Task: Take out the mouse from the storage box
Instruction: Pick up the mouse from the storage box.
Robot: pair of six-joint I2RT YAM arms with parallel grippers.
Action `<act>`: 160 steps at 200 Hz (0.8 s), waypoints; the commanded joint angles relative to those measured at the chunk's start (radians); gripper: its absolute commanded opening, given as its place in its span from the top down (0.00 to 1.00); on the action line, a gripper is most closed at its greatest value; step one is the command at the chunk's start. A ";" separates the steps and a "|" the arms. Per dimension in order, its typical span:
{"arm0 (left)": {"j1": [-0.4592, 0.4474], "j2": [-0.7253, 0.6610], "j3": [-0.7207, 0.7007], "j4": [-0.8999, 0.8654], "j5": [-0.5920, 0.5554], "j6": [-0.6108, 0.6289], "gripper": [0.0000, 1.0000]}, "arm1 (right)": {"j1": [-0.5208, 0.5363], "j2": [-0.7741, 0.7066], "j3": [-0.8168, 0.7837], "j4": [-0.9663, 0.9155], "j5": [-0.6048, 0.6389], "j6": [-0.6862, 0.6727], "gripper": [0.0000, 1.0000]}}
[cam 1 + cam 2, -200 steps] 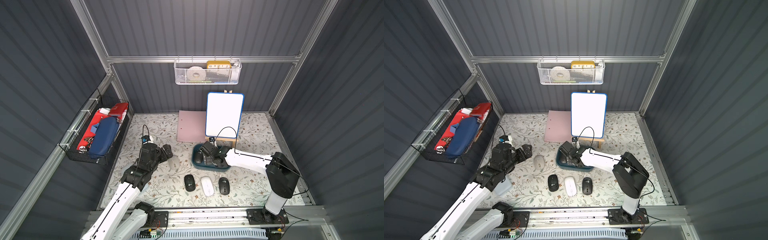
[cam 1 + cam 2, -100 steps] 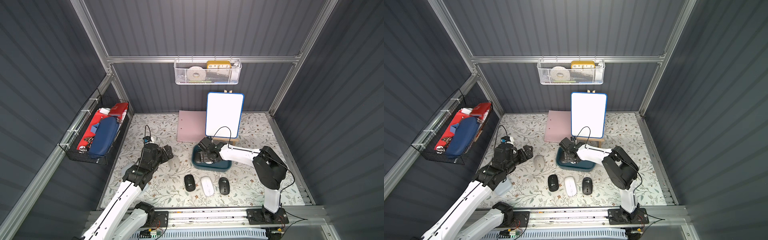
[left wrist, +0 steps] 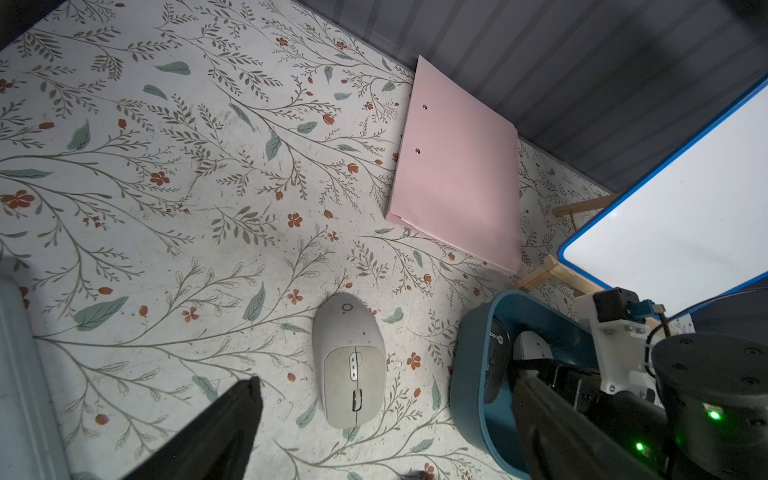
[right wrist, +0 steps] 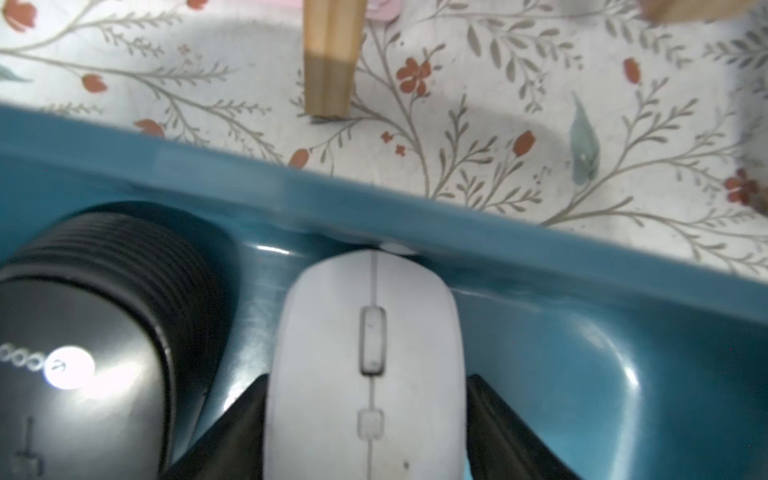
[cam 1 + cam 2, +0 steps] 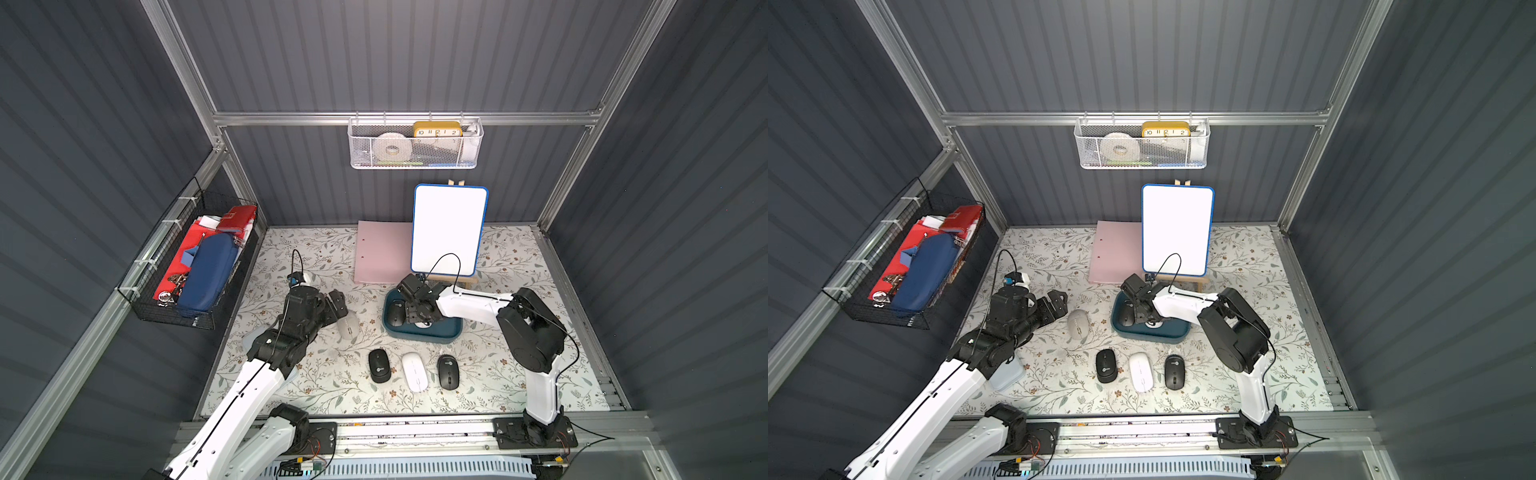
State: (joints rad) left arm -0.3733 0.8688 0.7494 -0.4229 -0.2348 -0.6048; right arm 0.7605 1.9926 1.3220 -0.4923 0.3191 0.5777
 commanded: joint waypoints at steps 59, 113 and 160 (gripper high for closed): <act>-0.001 0.002 -0.003 0.001 0.018 -0.017 0.00 | -0.007 -0.095 -0.059 0.006 0.014 -0.022 0.44; -0.001 0.057 0.019 0.013 0.049 -0.029 0.01 | -0.020 -0.284 -0.142 -0.023 0.002 -0.031 0.45; -0.001 0.089 0.027 0.017 0.066 -0.033 0.01 | -0.127 -0.581 -0.307 -0.055 -0.012 -0.039 0.44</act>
State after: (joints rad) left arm -0.3733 0.9508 0.7498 -0.4118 -0.1932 -0.6224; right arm 0.6777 1.5330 1.0676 -0.4988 0.2993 0.5583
